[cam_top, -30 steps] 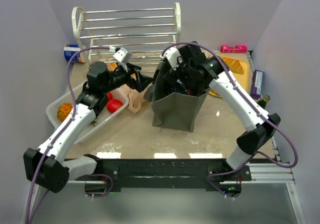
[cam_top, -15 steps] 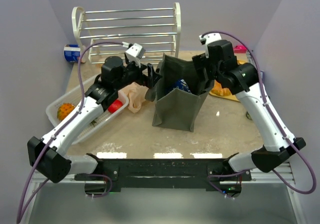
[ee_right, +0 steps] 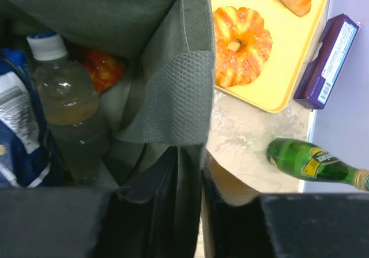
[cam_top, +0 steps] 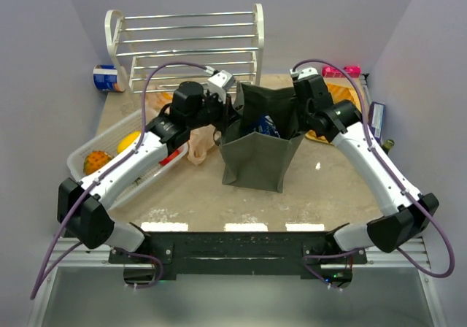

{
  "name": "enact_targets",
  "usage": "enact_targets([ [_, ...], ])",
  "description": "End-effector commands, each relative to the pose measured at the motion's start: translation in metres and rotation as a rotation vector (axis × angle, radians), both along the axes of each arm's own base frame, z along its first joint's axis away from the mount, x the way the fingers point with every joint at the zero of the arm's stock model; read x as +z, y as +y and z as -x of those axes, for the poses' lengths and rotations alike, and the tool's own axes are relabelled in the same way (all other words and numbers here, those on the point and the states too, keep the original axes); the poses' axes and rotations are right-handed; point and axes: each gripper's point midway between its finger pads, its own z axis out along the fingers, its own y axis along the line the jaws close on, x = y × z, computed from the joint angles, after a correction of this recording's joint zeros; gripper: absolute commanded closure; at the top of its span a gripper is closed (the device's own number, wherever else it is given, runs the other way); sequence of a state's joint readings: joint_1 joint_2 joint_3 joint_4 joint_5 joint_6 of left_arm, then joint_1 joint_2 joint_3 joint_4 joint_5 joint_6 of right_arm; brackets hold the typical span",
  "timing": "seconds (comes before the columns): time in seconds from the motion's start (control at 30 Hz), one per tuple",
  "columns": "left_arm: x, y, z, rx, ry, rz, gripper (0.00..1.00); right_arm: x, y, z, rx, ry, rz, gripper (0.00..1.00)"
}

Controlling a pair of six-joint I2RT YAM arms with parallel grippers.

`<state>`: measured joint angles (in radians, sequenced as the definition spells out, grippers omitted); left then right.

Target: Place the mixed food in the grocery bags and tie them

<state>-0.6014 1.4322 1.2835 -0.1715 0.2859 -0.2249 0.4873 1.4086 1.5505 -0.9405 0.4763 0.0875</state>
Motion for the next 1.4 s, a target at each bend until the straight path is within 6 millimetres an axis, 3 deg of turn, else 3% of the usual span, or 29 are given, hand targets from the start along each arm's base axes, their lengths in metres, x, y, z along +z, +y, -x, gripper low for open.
enact_targets([
  [0.0,0.060,-0.045,0.015,-0.142,-0.121,0.143,1.00,0.073,-0.008,0.007,-0.049,-0.231,-0.143,1.00],
  [0.03,0.071,-0.053,0.012,-0.151,-0.146,0.163,1.00,0.090,-0.012,0.015,-0.049,-0.285,-0.172,1.00],
  [0.17,0.085,-0.074,0.001,-0.168,-0.179,0.173,1.00,0.117,-0.024,0.021,-0.085,-0.403,-0.205,1.00],
  [0.2,0.077,-0.082,-0.007,-0.161,-0.170,0.162,1.00,0.120,-0.025,0.019,-0.091,-0.425,-0.209,1.00],
  [0.23,0.090,-0.085,-0.011,-0.155,-0.195,0.177,1.00,0.122,-0.027,0.019,-0.099,-0.437,-0.211,1.00],
  [0.47,0.117,-0.102,-0.050,-0.102,-0.296,0.178,1.00,0.124,-0.031,0.002,-0.133,-0.462,-0.208,1.00],
  [0.57,0.118,-0.114,-0.070,-0.088,-0.316,0.141,1.00,0.128,-0.039,-0.007,-0.165,-0.494,-0.239,1.00],
  [0.6,0.106,-0.117,-0.083,-0.063,-0.307,0.117,1.00,0.130,-0.042,-0.014,-0.169,-0.512,-0.262,1.00],
  [0.63,0.114,-0.117,-0.087,-0.048,-0.323,0.112,1.00,0.130,-0.042,-0.018,-0.164,-0.515,-0.273,1.00],
  [0.8,0.117,-0.110,-0.109,0.049,-0.360,0.093,1.00,0.140,-0.044,-0.039,-0.154,-0.546,-0.333,1.00],
  [0.93,0.130,-0.105,-0.111,0.097,-0.387,0.138,1.00,0.149,-0.038,-0.060,-0.116,-0.552,-0.394,1.00],
  [1.1,0.142,-0.095,-0.110,0.136,-0.411,0.150,1.00,0.167,-0.021,-0.067,-0.045,-0.573,-0.465,1.00],
  [1.27,0.161,-0.090,-0.114,0.168,-0.483,0.168,1.00,0.153,-0.017,-0.089,-0.037,-0.543,-0.494,1.00],
  [1.37,0.160,-0.092,-0.120,0.166,-0.509,0.140,1.00,0.145,-0.022,-0.099,-0.052,-0.540,-0.513,1.00],
])
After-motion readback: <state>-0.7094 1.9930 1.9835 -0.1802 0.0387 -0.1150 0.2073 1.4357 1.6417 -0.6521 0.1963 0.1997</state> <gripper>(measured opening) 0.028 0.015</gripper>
